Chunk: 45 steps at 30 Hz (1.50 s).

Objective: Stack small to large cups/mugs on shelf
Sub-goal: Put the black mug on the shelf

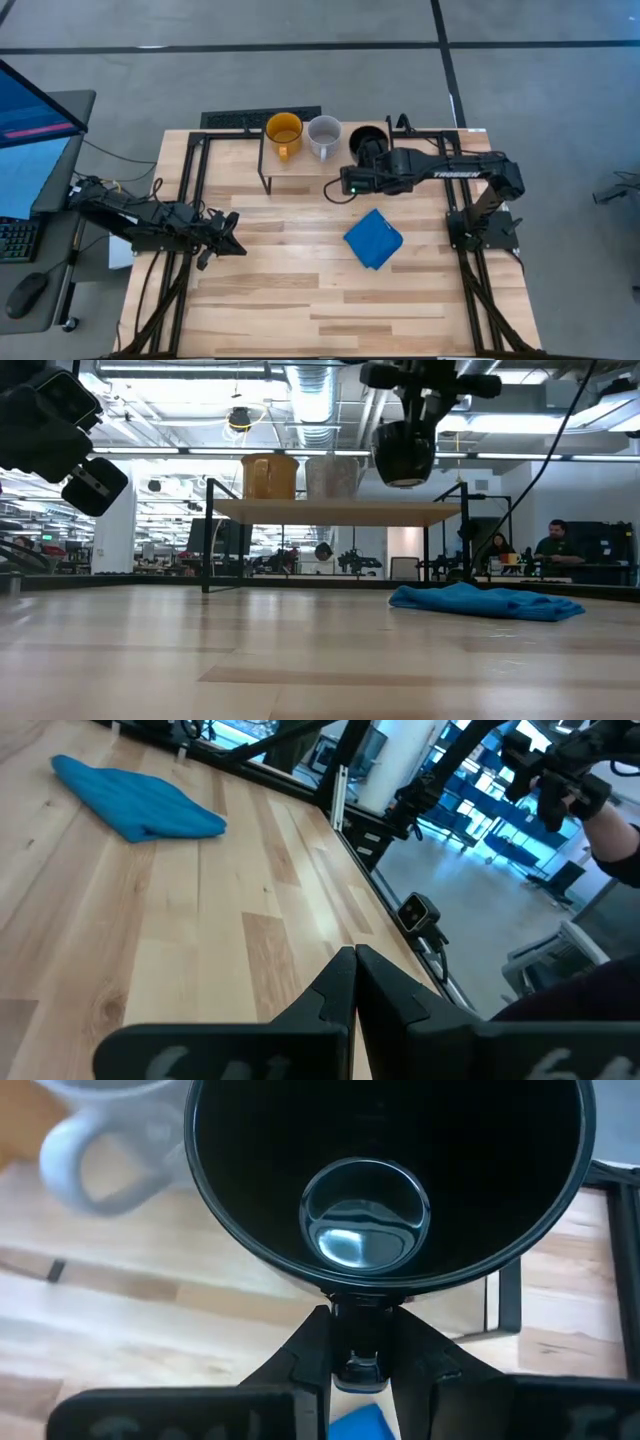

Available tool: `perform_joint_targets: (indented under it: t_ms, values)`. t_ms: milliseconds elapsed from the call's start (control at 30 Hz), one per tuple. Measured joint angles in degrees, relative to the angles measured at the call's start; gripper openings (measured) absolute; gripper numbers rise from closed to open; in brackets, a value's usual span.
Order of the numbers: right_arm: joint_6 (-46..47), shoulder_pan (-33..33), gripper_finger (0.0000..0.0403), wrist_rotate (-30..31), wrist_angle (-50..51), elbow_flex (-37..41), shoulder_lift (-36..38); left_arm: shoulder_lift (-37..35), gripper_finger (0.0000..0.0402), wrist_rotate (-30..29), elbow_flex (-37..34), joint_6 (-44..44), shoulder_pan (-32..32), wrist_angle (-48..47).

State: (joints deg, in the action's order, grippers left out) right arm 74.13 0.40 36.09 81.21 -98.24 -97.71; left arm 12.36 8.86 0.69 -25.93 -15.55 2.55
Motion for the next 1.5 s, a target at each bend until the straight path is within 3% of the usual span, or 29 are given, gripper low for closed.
perform_joint_targets:
  t_ms: [500, 1067, 1500]
  values:
    - [1.0, -5.2, 0.008, -0.2, -2.8, 0.1, 0.0, 0.0, 0.0, 0.5, 0.0, 0.0, 0.0, 0.0]
    - [-4.2, -8.8, 0.008, -1.0, -9.4, 0.0, -7.2, 0.0, 0.0, 2.3, 0.0, -0.2, 0.0, 0.6]
    - [-4.1, -9.9, 0.008, -1.7, -8.7, 0.0, -6.8, 0.0, 0.0, 4.0, 0.0, -0.6, 0.0, 0.8]
